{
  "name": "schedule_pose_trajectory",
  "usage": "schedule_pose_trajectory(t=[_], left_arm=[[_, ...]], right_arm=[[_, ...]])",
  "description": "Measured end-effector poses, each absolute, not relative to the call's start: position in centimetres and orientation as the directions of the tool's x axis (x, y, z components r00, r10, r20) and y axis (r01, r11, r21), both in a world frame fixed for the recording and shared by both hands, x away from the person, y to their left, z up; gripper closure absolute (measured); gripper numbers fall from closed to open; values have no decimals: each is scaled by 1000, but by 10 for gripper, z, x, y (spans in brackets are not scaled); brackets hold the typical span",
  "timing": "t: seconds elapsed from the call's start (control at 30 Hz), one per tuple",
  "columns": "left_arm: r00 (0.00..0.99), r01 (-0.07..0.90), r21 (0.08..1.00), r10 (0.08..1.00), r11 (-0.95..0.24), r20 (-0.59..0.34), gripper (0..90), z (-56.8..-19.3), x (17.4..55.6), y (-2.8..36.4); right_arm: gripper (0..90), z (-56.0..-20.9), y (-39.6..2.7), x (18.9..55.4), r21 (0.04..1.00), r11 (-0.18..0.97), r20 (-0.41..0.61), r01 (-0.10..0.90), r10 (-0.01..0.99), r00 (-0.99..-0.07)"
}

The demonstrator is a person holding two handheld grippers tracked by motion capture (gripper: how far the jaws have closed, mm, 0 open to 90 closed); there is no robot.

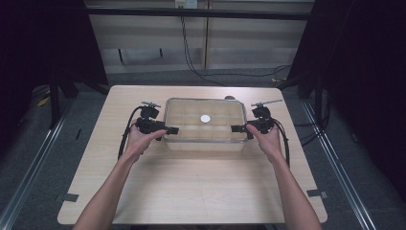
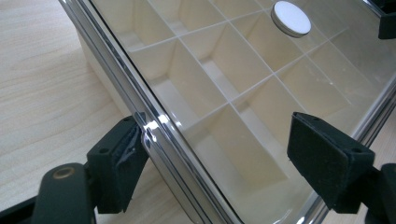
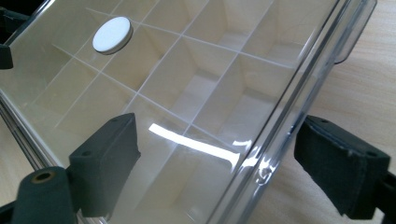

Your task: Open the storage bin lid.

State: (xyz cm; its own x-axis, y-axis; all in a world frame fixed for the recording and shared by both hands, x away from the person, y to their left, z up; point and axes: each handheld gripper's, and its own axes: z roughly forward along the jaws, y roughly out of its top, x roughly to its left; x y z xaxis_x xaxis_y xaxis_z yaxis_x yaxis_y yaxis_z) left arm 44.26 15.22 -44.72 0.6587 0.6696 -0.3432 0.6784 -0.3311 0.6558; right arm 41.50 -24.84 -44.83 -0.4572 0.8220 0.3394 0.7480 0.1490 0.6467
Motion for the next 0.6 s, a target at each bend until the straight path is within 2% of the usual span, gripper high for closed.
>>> schedule_pose_trajectory(t=[0.2, 0.3, 0.6], left_arm=[[655, 685, 651, 669, -328, -352, 239, -446, 442, 154], [656, 681, 654, 672, -330, -343, 267, -446, 440, 156], [658, 667, 668, 681, -329, -321, 294, -443, 436, 159]], right_arm=[[138, -450, -248, 416, 649, 135, 347, 749, 824, -449], [160, -446, -243, 414, 669, 148, 289, 729, 851, -439], [197, -447, -245, 412, 674, 116, 307, 730, 855, -419]])
